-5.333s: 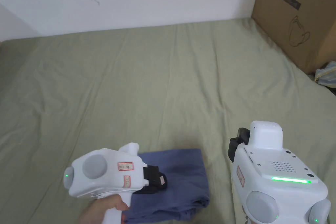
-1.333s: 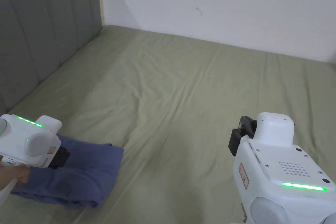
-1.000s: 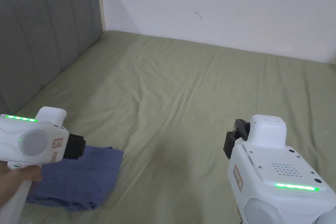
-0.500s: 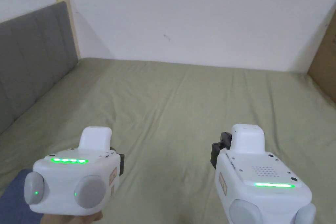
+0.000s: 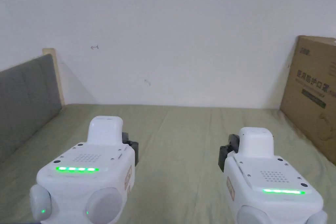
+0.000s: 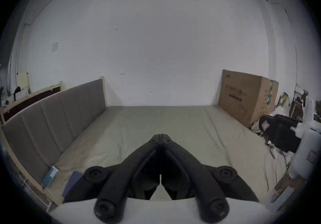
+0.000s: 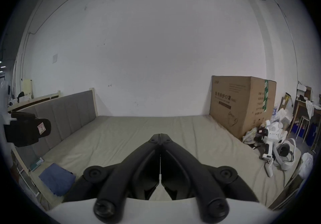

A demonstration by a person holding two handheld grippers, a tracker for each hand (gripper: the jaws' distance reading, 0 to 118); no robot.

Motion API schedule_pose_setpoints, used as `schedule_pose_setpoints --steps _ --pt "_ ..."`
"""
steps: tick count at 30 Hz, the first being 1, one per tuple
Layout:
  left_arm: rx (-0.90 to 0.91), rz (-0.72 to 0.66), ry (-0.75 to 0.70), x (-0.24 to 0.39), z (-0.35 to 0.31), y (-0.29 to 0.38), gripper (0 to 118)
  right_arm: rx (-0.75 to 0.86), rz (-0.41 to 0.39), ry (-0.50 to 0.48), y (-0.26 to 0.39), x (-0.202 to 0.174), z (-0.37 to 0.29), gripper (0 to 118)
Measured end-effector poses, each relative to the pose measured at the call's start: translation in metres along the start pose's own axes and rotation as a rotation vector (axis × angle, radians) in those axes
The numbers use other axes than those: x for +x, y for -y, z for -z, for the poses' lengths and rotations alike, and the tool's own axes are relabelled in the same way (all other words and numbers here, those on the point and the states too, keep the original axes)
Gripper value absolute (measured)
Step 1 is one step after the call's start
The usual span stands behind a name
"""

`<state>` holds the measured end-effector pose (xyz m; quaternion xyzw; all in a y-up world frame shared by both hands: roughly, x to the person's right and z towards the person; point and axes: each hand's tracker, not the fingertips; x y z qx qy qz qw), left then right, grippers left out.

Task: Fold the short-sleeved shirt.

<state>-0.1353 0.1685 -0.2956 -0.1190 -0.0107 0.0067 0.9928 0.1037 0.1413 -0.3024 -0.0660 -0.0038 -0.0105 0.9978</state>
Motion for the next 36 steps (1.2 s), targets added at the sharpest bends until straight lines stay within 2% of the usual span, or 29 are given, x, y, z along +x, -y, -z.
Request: schedule_pose_setpoints --steps 3,6,10,11,12,13,14,15,16,17,18,20,22,36 --pt "0.047 0.05 -0.041 0.009 -0.006 -0.006 0 0.022 0.017 0.021 -0.007 0.011 -0.007 1" --pt "0.064 0.03 -0.022 0.014 -0.011 -0.01 0 0.039 0.008 0.043 -0.01 0.018 -0.013 1" --pt "0.101 0.055 -0.05 0.021 -0.016 -0.008 0 0.047 0.024 0.031 -0.01 0.024 -0.017 3" --pt "0.104 0.046 -0.046 0.02 -0.018 -0.009 6 0.046 0.042 0.011 -0.01 0.026 -0.017 8" --pt "0.102 0.039 -0.04 0.019 -0.018 -0.009 16 0.044 0.04 0.014 -0.01 0.027 -0.018 17" --pt "0.098 0.031 -0.035 0.018 -0.018 -0.009 32 0.045 0.036 0.021 -0.009 0.026 -0.018 24" --pt "0.089 0.02 -0.024 0.017 -0.018 -0.009 59 0.053 0.026 0.034 -0.008 0.025 -0.019 35" --pt "0.081 0.017 -0.019 0.016 -0.019 -0.009 80 0.06 0.02 0.041 -0.006 0.025 -0.02 46" --pt "0.083 0.015 -0.019 0.015 -0.019 -0.009 96 0.061 0.019 0.045 -0.006 0.025 -0.02 63" --pt "0.09 0.01 -0.02 0.014 -0.02 -0.007 110 0.062 0.023 0.044 -0.006 0.026 -0.02 76" --pt "0.096 0.009 -0.028 0.015 -0.022 -0.006 114 0.066 0.028 0.045 -0.005 0.026 -0.021 80" --pt "0.128 0.018 -0.04 0.014 -0.025 -0.006 115 0.077 0.033 0.049 -0.005 0.025 -0.022 88" --pt "0.123 0.046 -0.084 0.016 -0.025 -0.008 115 0.075 0.029 0.052 -0.005 0.026 -0.022 90" --pt "0.137 0.099 -0.053 0.019 -0.026 -0.001 115 0.072 -0.012 0.079 0.0 0.026 -0.018 90"
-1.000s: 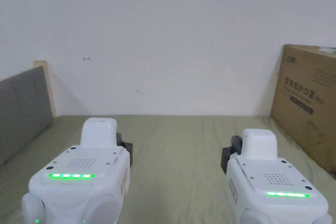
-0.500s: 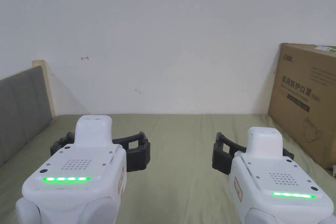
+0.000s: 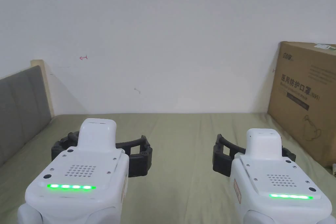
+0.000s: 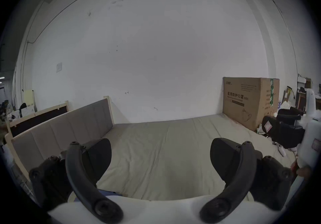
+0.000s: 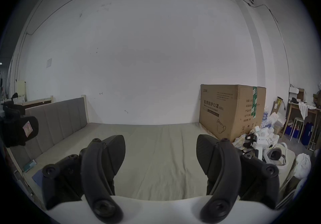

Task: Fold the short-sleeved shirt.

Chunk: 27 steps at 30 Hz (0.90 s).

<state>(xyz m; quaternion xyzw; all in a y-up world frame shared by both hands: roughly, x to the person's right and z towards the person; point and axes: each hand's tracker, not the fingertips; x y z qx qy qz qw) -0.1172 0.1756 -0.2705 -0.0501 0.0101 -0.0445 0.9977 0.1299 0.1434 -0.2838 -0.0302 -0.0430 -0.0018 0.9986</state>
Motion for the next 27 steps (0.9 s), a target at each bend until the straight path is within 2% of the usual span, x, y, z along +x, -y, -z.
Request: schedule_pose_setpoints --steps 5,13,18,27 --pt "0.007 -0.043 0.014 -0.003 0.0 0.001 115 -0.01 -0.002 0.002 0.002 0.002 0.001 90" --pt "-0.009 -0.022 0.021 0.002 0.004 0.004 115 -0.012 0.001 0.006 0.002 0.005 0.002 90" --pt "0.008 0.059 -0.01 0.011 0.003 0.006 114 -0.016 -0.007 0.005 0.004 0.005 0.003 90" --pt "-0.001 0.032 -0.014 0.011 0.005 0.007 114 -0.027 -0.013 0.015 0.007 0.008 0.005 90"
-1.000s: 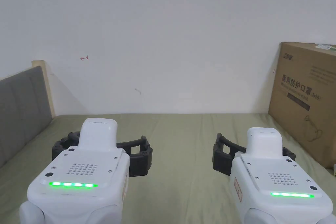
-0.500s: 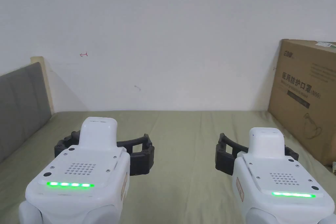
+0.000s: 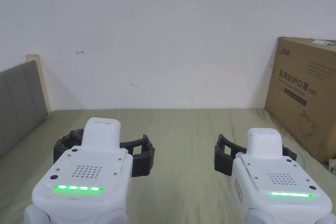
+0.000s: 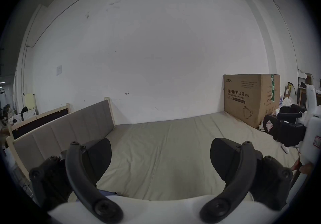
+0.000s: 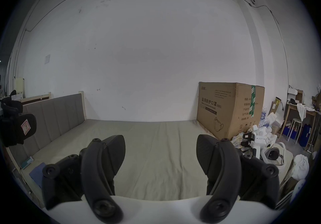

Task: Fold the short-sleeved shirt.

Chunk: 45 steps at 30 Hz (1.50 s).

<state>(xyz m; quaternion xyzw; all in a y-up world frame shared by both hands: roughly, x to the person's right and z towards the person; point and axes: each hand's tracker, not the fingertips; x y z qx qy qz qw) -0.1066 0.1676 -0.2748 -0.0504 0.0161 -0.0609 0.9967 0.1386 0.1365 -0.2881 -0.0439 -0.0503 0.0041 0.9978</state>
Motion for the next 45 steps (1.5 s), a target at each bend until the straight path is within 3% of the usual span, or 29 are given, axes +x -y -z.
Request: schedule_pose_setpoints --steps 45 --pt "-0.029 -0.046 0.064 -0.0029 0.004 0.0026 114 -0.029 -0.023 0.035 0.0091 0.0063 0.0036 90"
